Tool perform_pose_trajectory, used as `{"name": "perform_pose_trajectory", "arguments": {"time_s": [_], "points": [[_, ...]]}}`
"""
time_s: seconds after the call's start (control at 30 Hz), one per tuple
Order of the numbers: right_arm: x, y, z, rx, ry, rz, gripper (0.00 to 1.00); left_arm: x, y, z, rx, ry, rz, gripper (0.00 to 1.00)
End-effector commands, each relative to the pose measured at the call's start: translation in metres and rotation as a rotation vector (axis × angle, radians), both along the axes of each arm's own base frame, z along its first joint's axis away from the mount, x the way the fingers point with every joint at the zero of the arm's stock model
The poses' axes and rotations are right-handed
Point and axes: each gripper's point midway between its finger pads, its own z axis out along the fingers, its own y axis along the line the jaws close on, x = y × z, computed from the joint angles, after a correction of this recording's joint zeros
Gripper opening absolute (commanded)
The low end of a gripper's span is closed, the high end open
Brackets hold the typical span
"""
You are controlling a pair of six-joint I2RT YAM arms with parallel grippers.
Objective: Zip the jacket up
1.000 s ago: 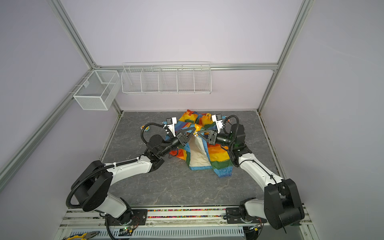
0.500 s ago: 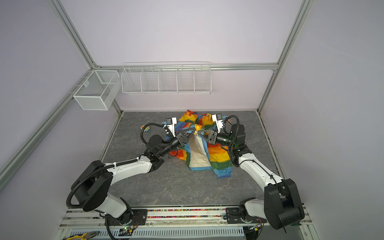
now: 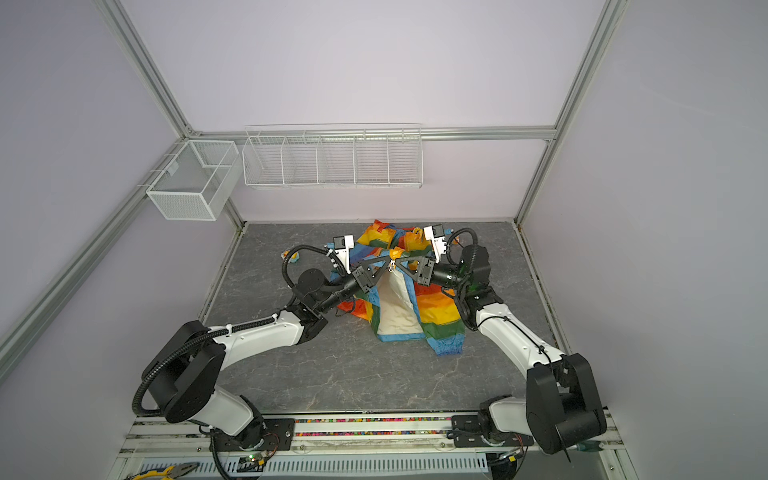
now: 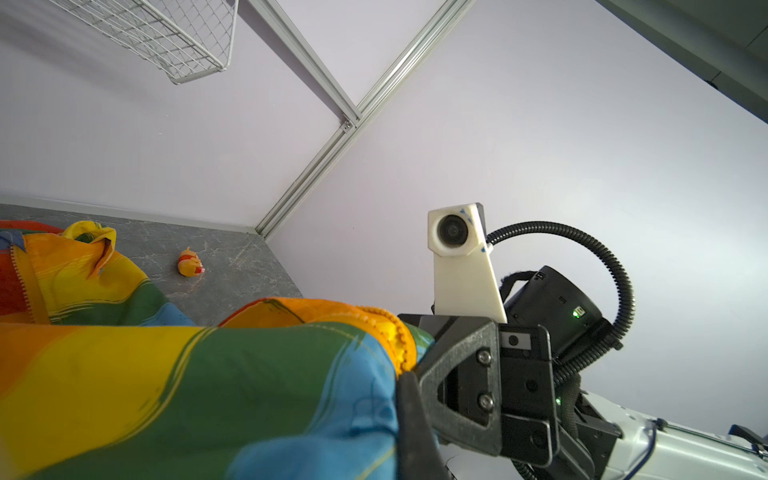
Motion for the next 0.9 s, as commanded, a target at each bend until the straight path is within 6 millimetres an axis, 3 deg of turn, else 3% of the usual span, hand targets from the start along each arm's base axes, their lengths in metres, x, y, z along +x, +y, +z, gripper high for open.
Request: {"name": "perform_pose_trajectory", "arguments": {"time_s": [0.0, 0.87], "points": [[0.007, -0.002, 0.033, 0.05, -0.095, -0.021, 0.06, -0.009, -0.004, -0.009, 0.032, 0.015, -0.047, 0.0], [0.023, -0.018, 0.039, 0.084, -0.071, -0.087, 0.06, -0.011, -0.008, -0.028, 0.06, 0.11, -0.126, 0.0]]}}
